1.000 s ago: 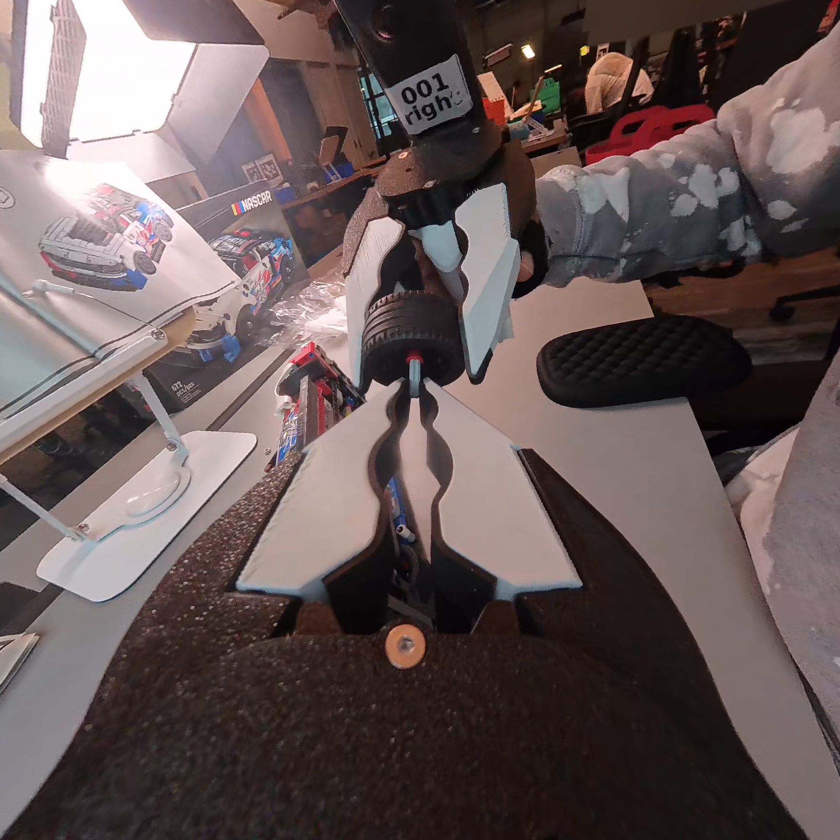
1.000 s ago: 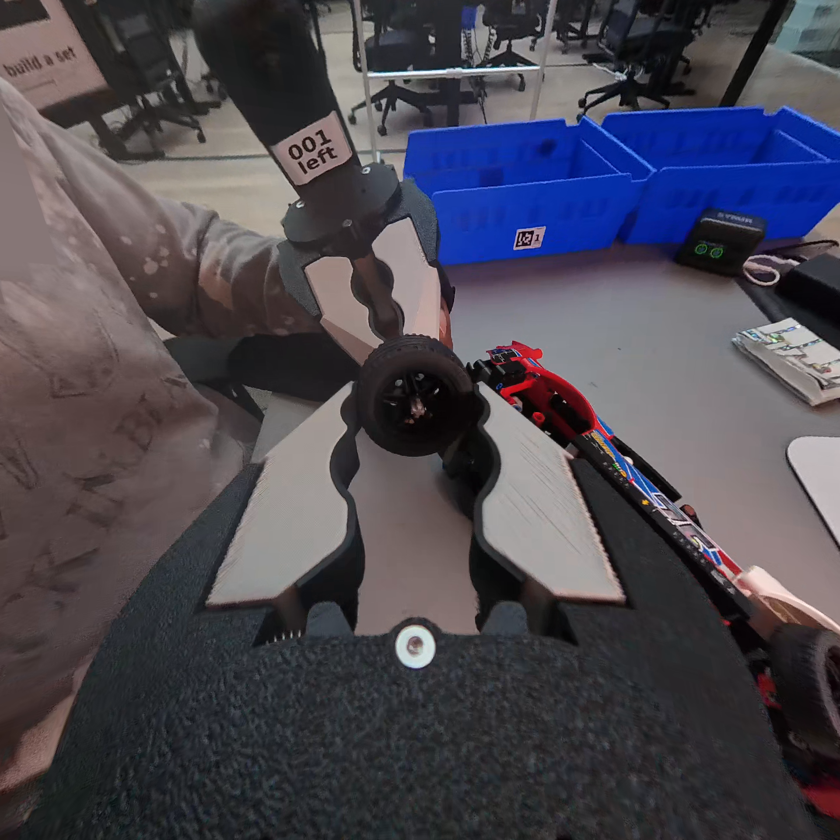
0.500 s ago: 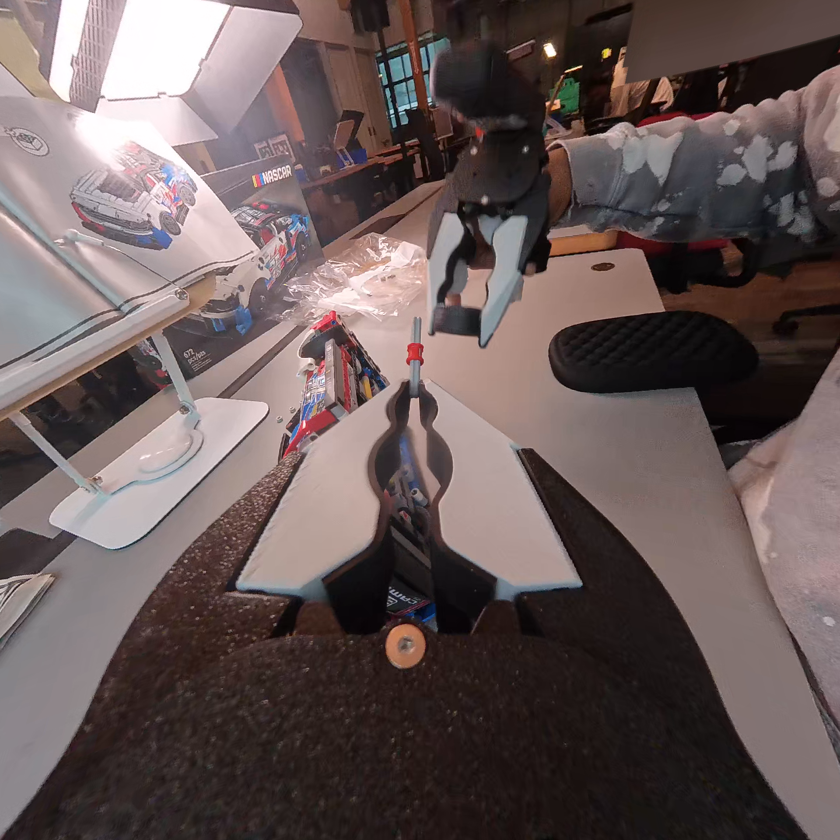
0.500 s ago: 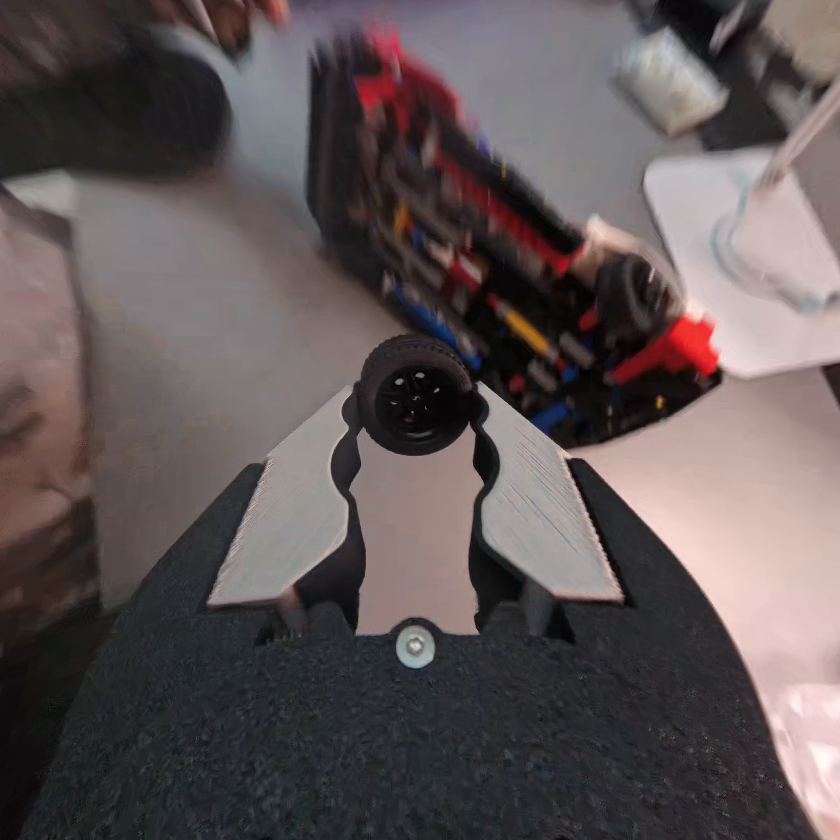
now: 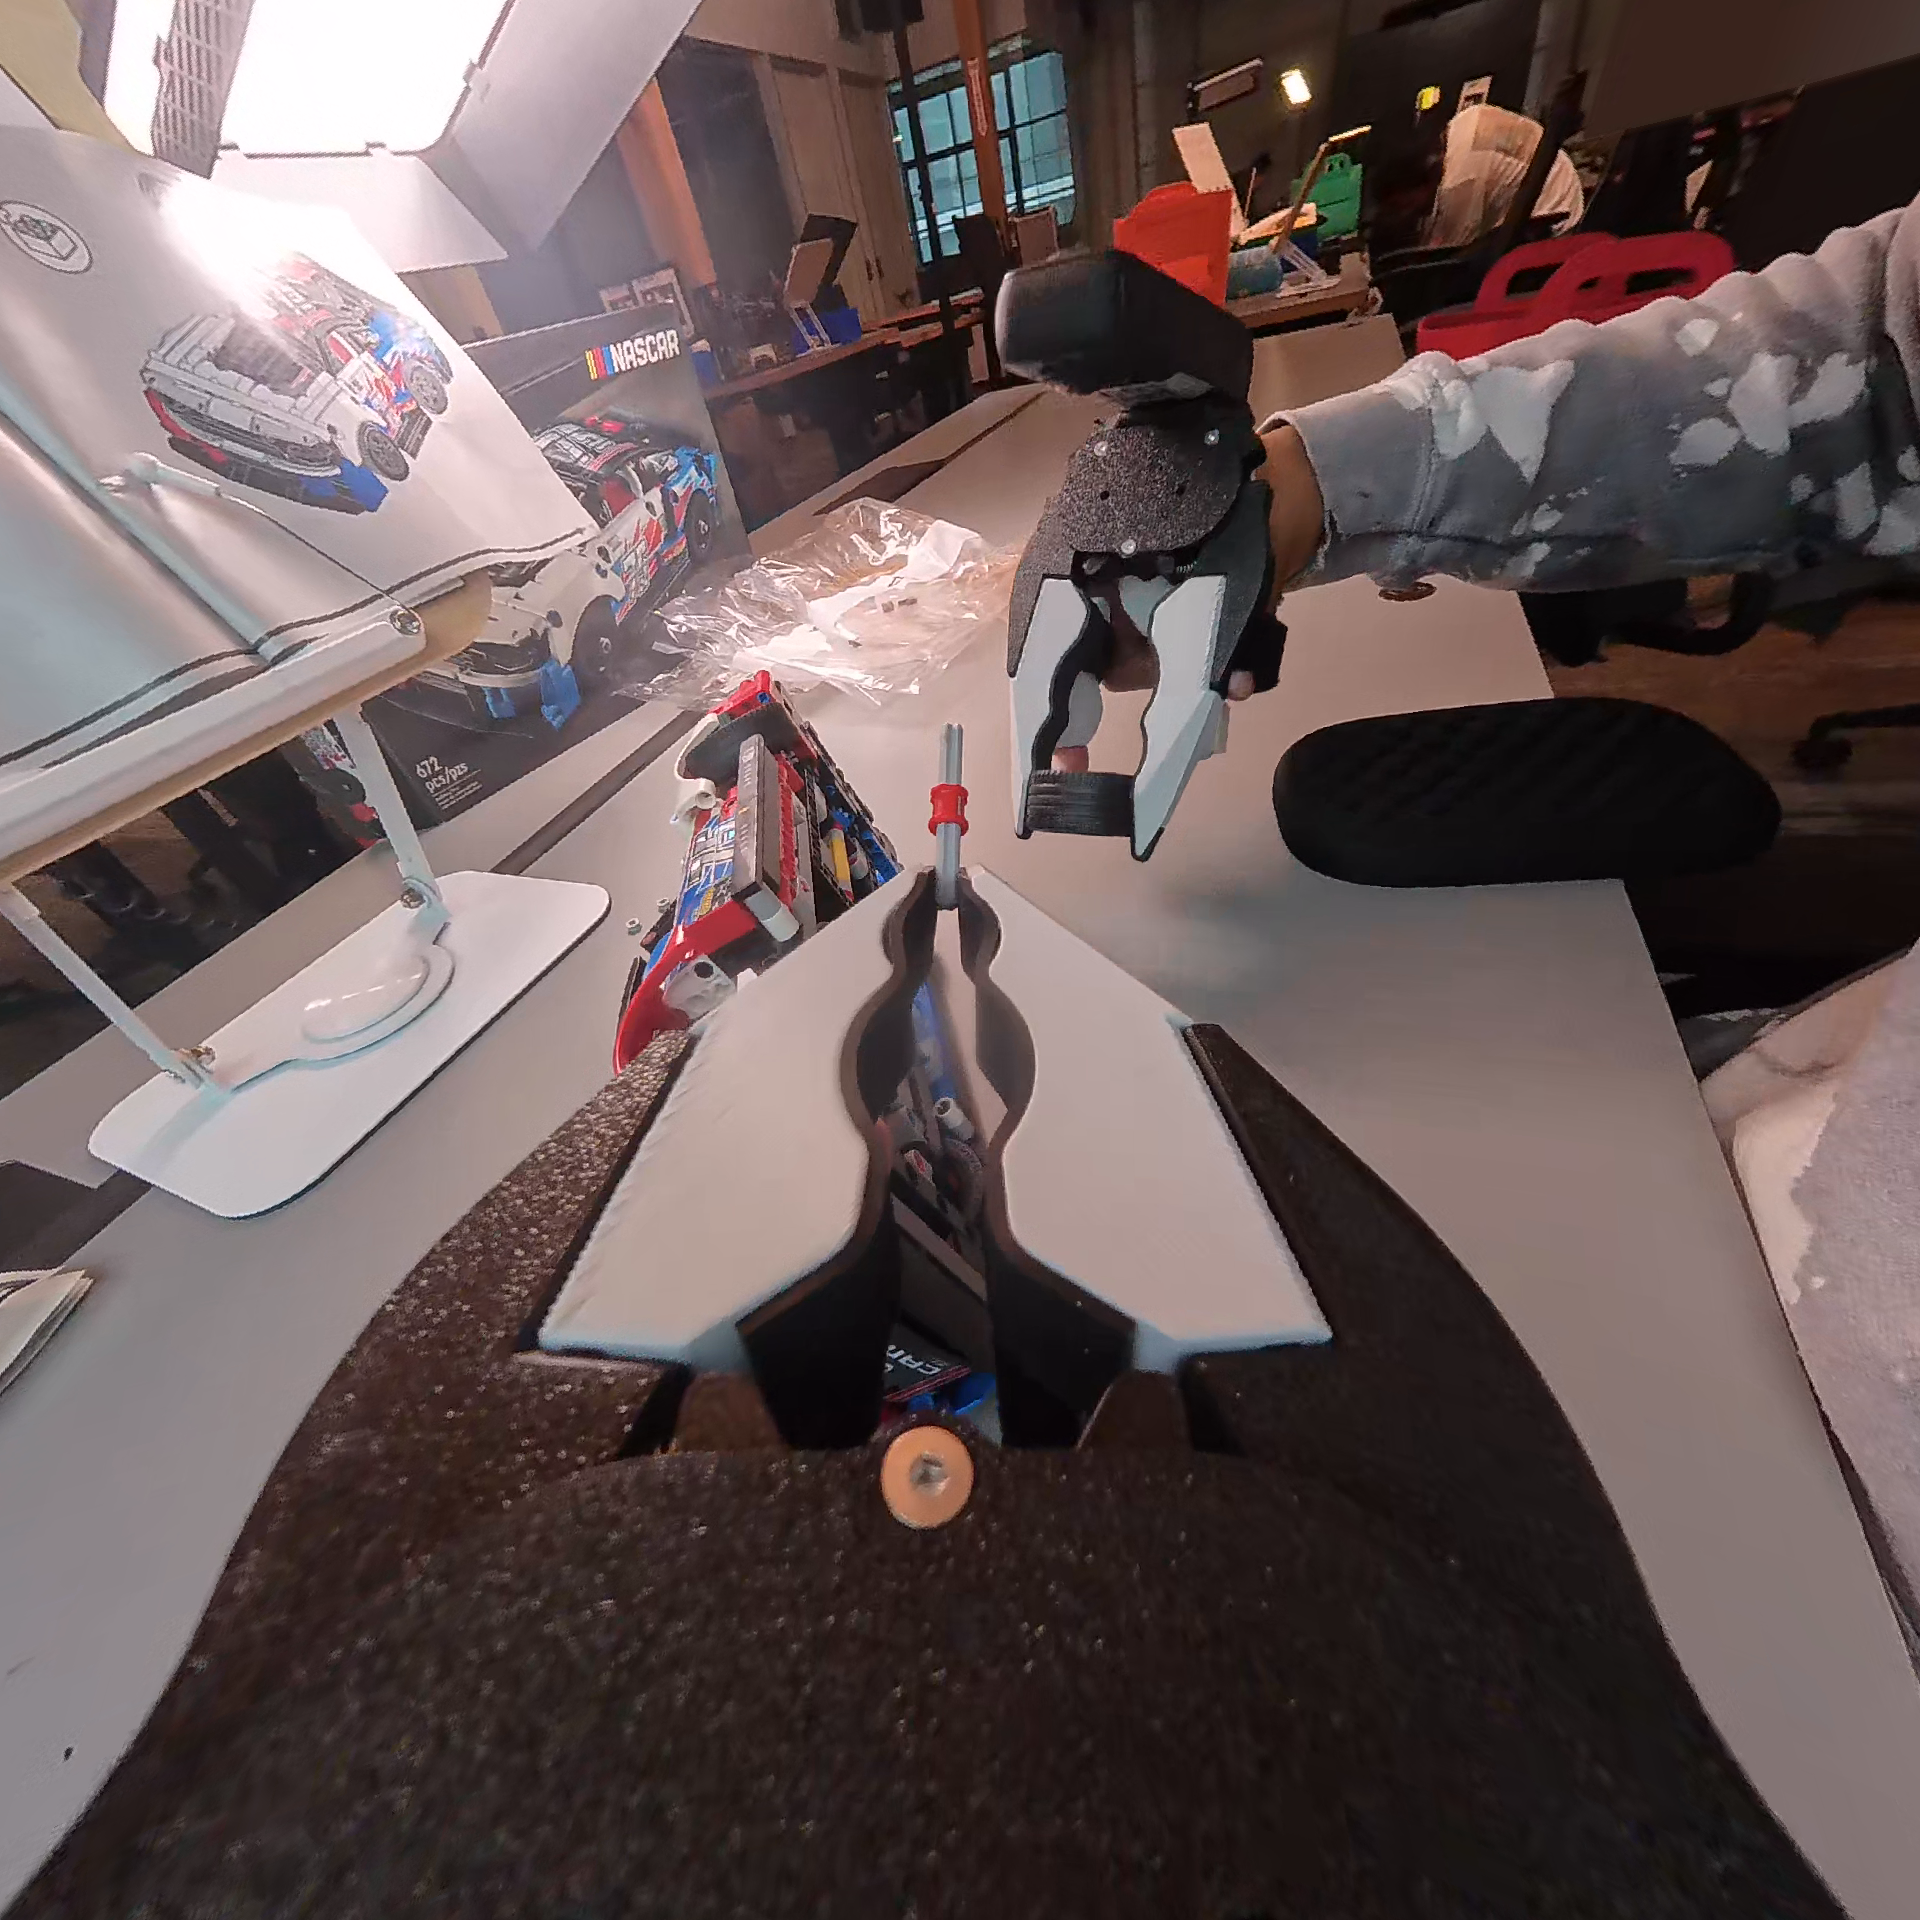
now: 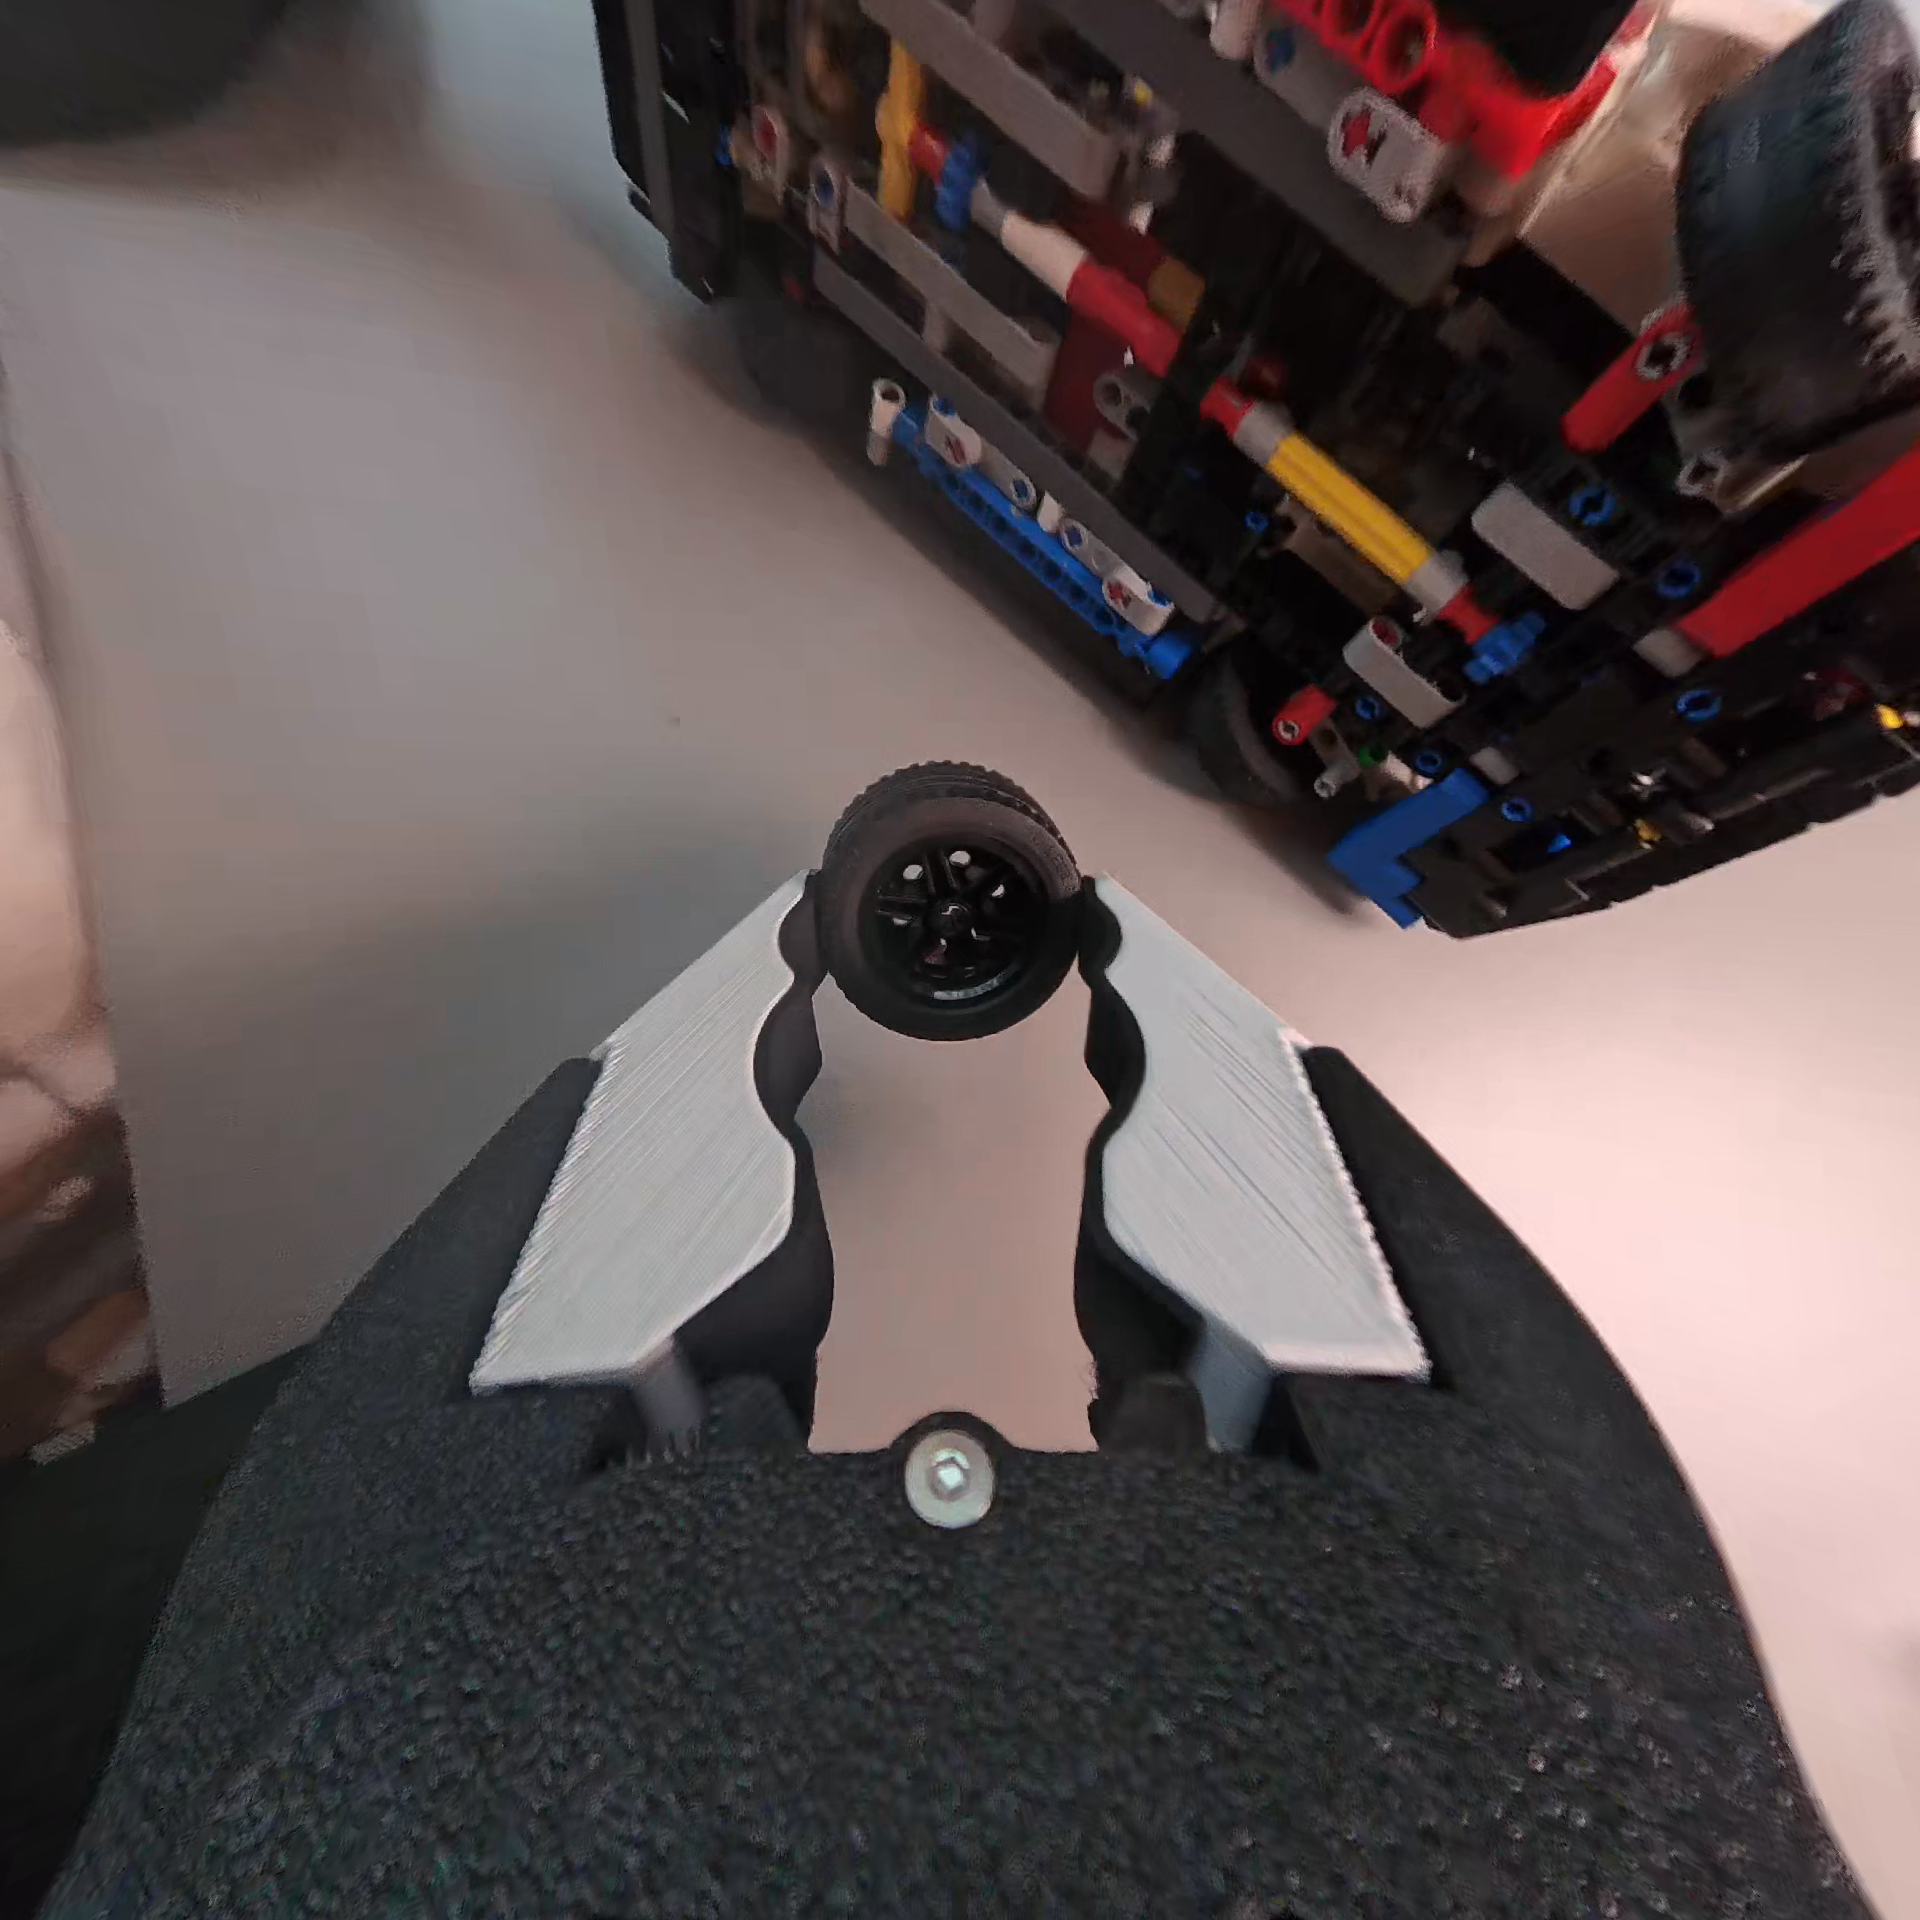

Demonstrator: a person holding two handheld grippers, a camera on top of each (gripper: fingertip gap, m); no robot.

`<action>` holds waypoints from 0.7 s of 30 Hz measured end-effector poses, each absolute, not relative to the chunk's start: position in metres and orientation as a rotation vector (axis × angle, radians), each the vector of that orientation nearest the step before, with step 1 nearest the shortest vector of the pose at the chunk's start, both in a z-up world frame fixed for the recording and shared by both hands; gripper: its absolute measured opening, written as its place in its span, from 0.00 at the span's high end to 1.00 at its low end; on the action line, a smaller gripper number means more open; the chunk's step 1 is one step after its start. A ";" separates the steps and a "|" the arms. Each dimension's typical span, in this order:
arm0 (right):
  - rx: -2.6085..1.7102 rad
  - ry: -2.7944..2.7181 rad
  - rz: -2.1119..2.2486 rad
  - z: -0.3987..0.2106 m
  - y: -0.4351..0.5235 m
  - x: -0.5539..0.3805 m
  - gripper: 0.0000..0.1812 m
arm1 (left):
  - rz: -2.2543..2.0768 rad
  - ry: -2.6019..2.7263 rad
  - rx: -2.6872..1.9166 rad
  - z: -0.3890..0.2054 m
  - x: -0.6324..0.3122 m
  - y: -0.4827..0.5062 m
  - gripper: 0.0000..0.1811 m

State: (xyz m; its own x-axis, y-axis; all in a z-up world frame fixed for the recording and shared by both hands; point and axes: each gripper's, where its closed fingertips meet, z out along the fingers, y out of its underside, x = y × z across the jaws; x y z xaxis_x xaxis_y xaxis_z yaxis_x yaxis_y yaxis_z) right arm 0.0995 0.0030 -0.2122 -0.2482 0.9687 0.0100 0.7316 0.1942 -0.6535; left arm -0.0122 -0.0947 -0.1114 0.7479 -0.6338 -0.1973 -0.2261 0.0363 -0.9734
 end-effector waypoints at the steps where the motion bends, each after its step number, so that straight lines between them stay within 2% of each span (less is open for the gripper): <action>1: -1.573 -2.033 0.845 -0.205 -0.003 0.096 0.74 | -0.356 0.717 -1.541 -0.112 -0.013 -0.094 0.99; 6: -1.427 -1.744 1.639 -0.124 -0.038 0.090 0.74 | -0.385 0.675 -1.542 -0.111 -0.019 -0.095 0.99; 10: -1.310 -1.567 1.951 -0.082 -0.040 0.098 0.74 | -0.399 0.669 -1.539 -0.111 -0.018 -0.095 0.99; 18: -1.299 -1.560 1.980 -0.079 -0.044 0.100 0.74 | -0.409 0.683 -1.537 -0.114 -0.011 -0.097 0.99; 21: -1.457 -1.756 1.467 -0.123 -0.027 0.090 0.74 | -0.413 0.683 -1.540 -0.116 -0.012 -0.096 0.99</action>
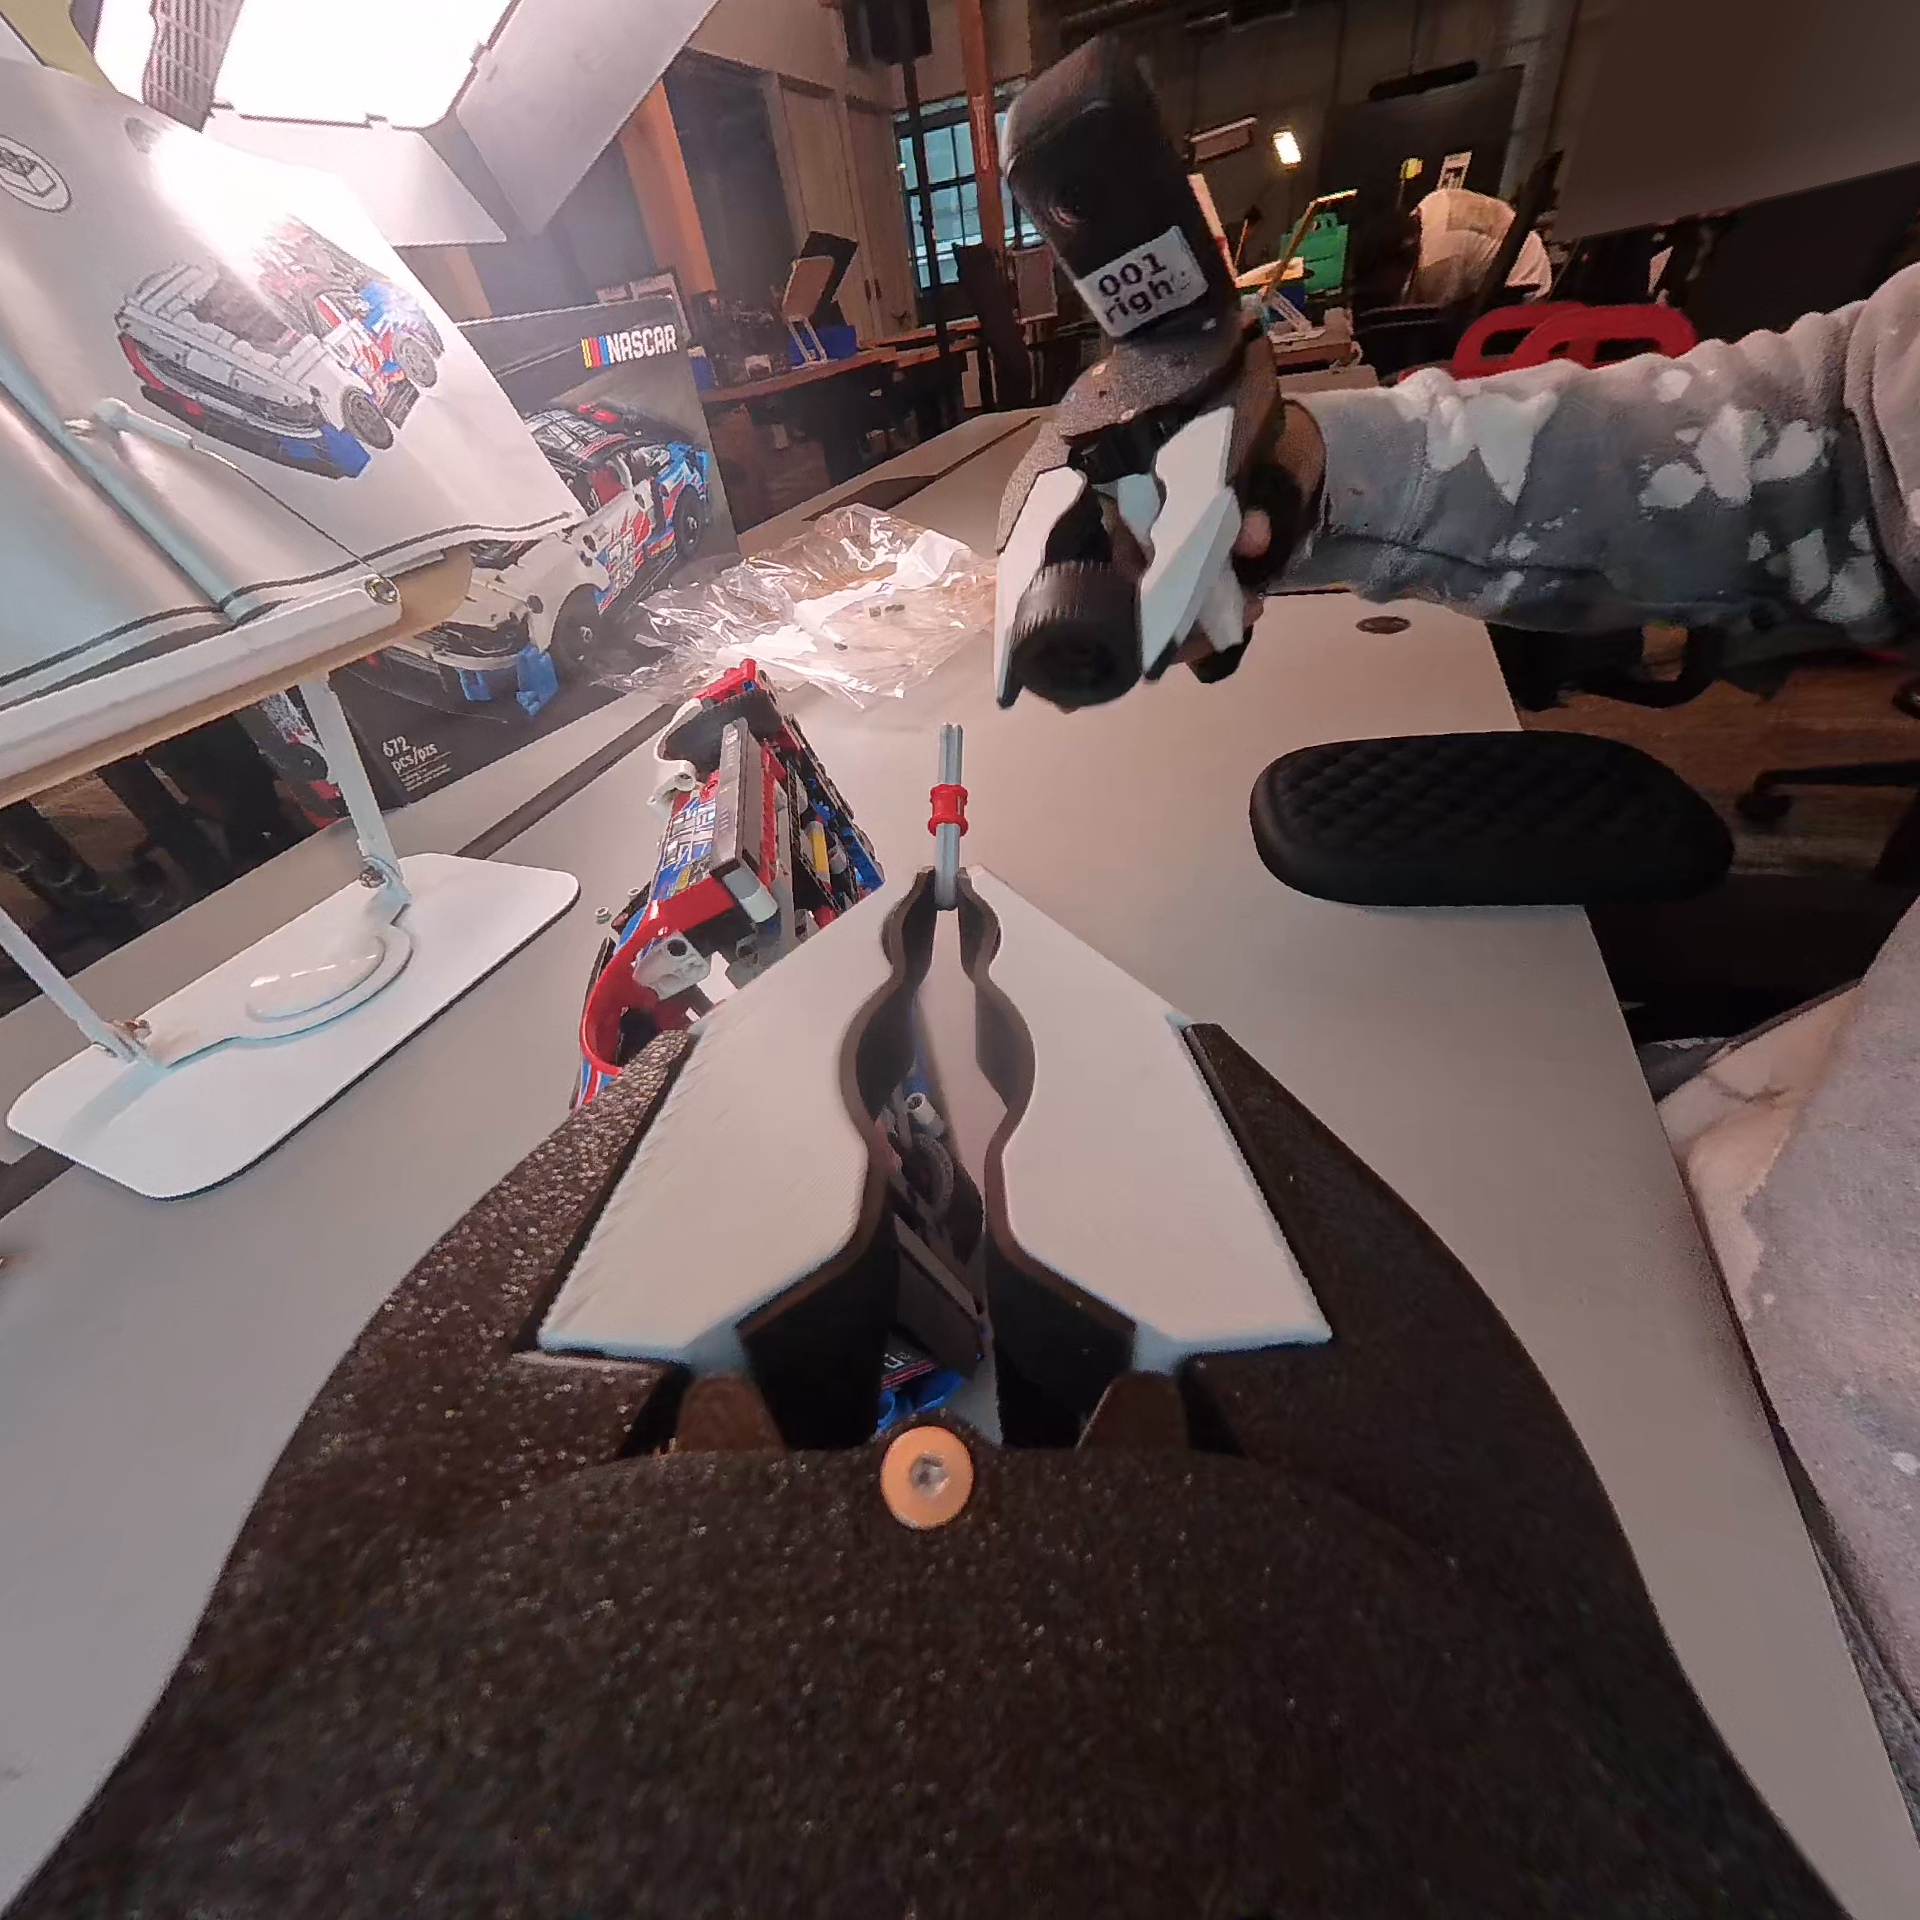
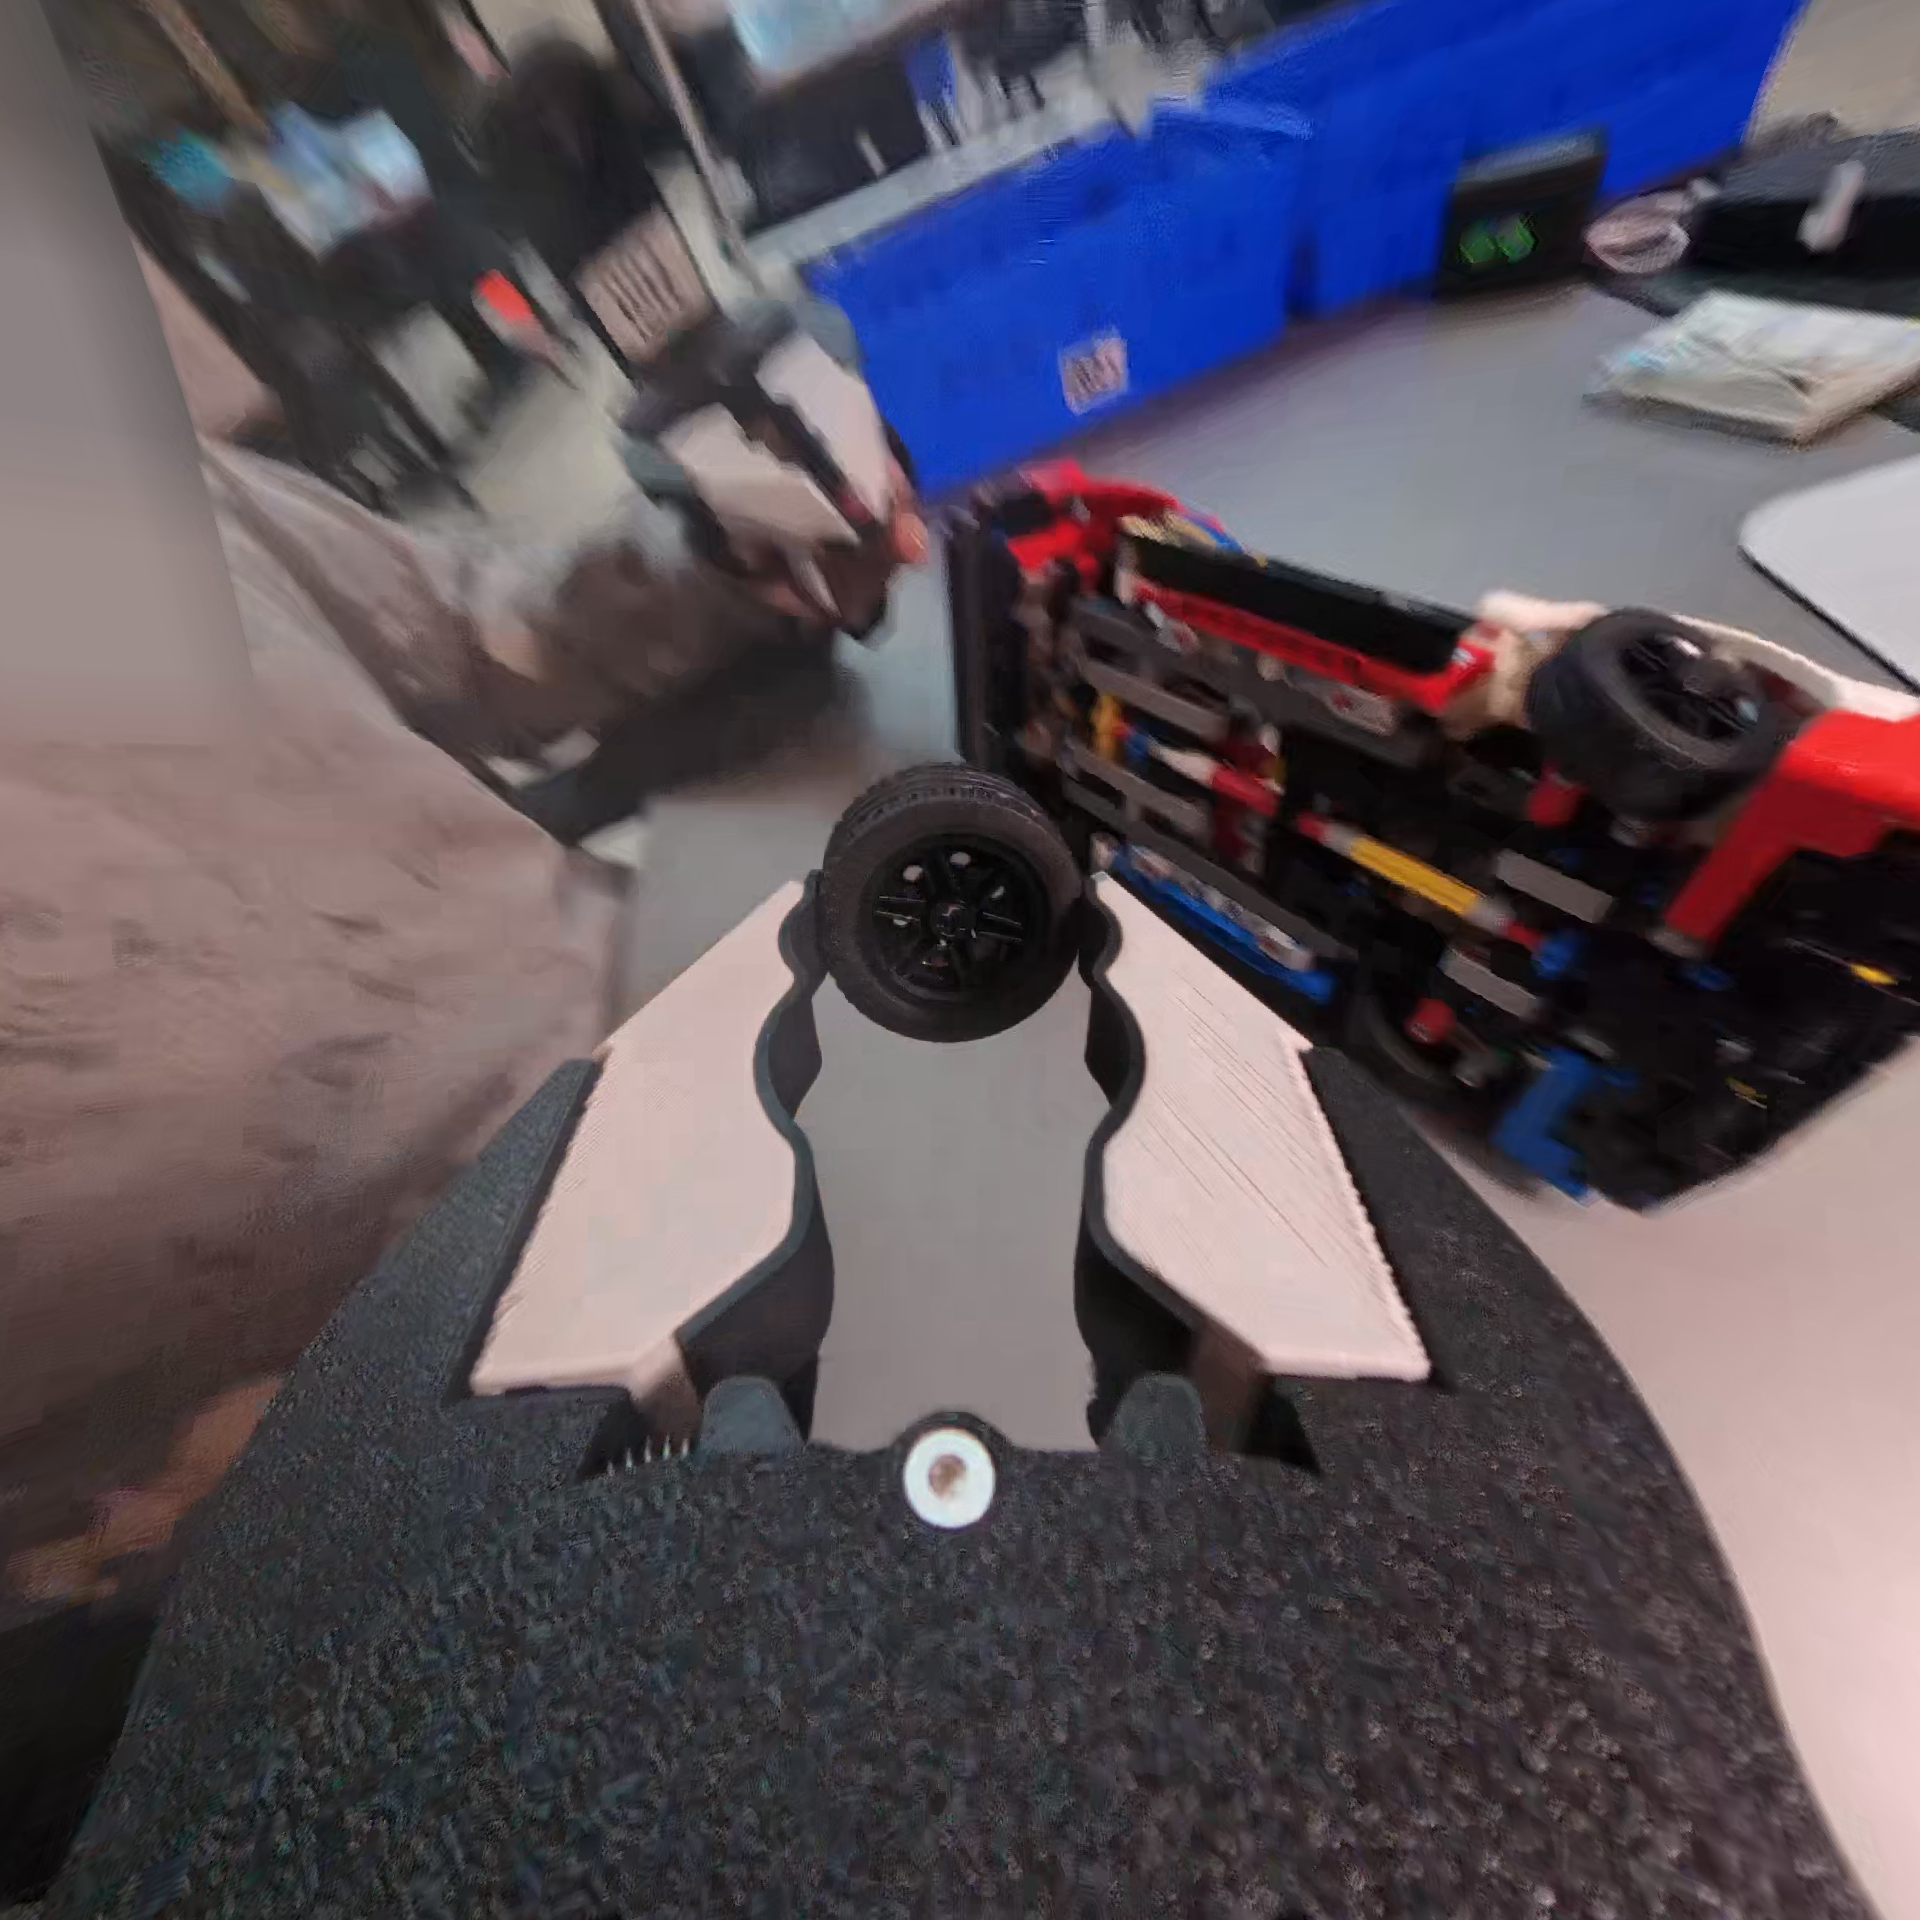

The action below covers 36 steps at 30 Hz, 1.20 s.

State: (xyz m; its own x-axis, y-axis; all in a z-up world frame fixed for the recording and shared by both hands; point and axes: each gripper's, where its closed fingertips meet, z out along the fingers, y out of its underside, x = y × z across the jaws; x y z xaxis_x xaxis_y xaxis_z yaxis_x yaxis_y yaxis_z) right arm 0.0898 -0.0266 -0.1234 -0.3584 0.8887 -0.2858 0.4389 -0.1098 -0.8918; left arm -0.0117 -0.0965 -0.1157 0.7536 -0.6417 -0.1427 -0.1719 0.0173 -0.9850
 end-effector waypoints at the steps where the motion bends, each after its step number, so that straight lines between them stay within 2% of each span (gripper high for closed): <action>1: -1.499 -1.854 1.195 -0.145 -0.016 0.090 0.74 | -0.413 0.682 -1.542 -0.117 -0.012 -0.096 0.99; 4: -1.488 -2.096 0.530 -0.188 0.005 0.101 0.74 | -0.415 0.684 -1.549 -0.119 -0.012 -0.096 0.99; 7: -1.425 -2.195 0.285 -0.200 0.007 0.104 0.74 | -0.413 0.691 -1.554 -0.121 -0.011 -0.095 0.99; 20: -1.582 -2.315 0.238 -0.248 0.013 0.118 0.73 | -0.412 0.695 -1.549 -0.123 -0.009 -0.096 0.99; 24: -1.669 -2.325 0.289 -0.257 0.012 0.122 0.65 | -0.419 0.701 -1.535 -0.122 -0.008 -0.098 0.99; 25: -1.664 -2.310 0.300 -0.253 0.014 0.119 0.62 | -0.421 0.701 -1.533 -0.121 -0.008 -0.098 0.98; 27: -1.578 -2.235 0.361 -0.230 0.015 0.104 0.62 | -0.429 0.700 -1.529 -0.121 -0.007 -0.098 0.99; 32: -1.208 -1.975 1.081 -0.113 -0.063 0.042 0.77 | -0.507 0.708 -1.476 -0.115 0.002 -0.104 0.98; 34: -1.097 -1.952 1.219 -0.095 -0.089 0.030 0.84 | -0.543 0.710 -1.454 -0.113 0.007 -0.107 0.98; 36: -1.059 -1.970 1.269 -0.095 -0.105 0.021 0.85 | -0.568 0.710 -1.439 -0.111 0.010 -0.110 0.98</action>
